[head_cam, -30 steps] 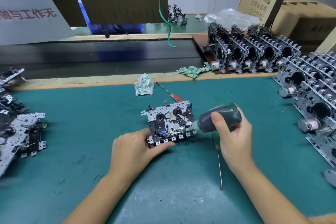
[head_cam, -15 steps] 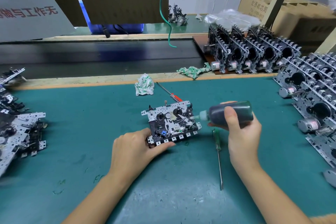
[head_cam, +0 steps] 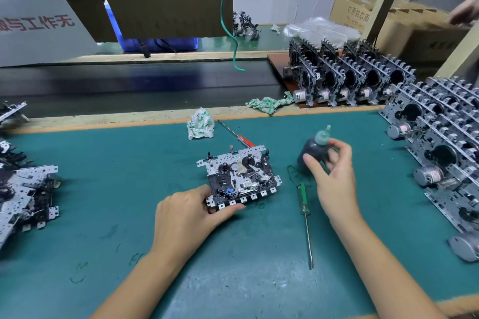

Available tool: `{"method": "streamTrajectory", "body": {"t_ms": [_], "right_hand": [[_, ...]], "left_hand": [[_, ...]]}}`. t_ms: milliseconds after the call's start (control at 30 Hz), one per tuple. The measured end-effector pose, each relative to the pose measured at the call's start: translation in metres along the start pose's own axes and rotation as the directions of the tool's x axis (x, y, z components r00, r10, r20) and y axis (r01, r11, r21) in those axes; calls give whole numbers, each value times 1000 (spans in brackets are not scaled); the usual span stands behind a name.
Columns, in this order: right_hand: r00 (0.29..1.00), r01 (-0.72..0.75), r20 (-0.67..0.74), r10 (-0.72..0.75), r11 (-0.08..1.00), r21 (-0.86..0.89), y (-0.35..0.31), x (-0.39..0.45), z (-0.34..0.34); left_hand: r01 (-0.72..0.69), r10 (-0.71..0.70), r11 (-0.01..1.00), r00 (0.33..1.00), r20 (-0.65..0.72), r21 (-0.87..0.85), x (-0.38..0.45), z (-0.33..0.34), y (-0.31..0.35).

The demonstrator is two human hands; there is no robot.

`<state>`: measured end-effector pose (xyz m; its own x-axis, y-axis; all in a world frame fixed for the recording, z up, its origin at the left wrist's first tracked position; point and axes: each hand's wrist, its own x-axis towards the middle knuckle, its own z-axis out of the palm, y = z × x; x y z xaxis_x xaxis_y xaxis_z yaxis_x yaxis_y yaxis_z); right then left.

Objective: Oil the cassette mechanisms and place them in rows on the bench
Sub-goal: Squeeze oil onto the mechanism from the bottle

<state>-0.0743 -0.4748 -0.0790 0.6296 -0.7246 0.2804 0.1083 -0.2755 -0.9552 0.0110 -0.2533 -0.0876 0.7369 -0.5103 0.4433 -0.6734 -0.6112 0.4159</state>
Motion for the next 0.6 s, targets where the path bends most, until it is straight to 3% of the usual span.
{"method": "streamTrajectory", "body": {"t_ms": [200,367,500,600], "right_hand": [[997,-54,41,65,972,-227,10,5,3],[997,-74,-12,74,974,-214,8,3,3],[997,-45,-68,33,982,-183,2,2,4],[983,78,-148,-110,975,-209,-3,-1,3]], "left_hand": [[14,-14,1000,1000,9,-24,0,-4,2],[17,-17,999,1000,9,-31,2,-12,4],[50,-48,998,998,45,-33,2,-23,1],[108,-115,993,983,145,55,2,-41,-8]]}}
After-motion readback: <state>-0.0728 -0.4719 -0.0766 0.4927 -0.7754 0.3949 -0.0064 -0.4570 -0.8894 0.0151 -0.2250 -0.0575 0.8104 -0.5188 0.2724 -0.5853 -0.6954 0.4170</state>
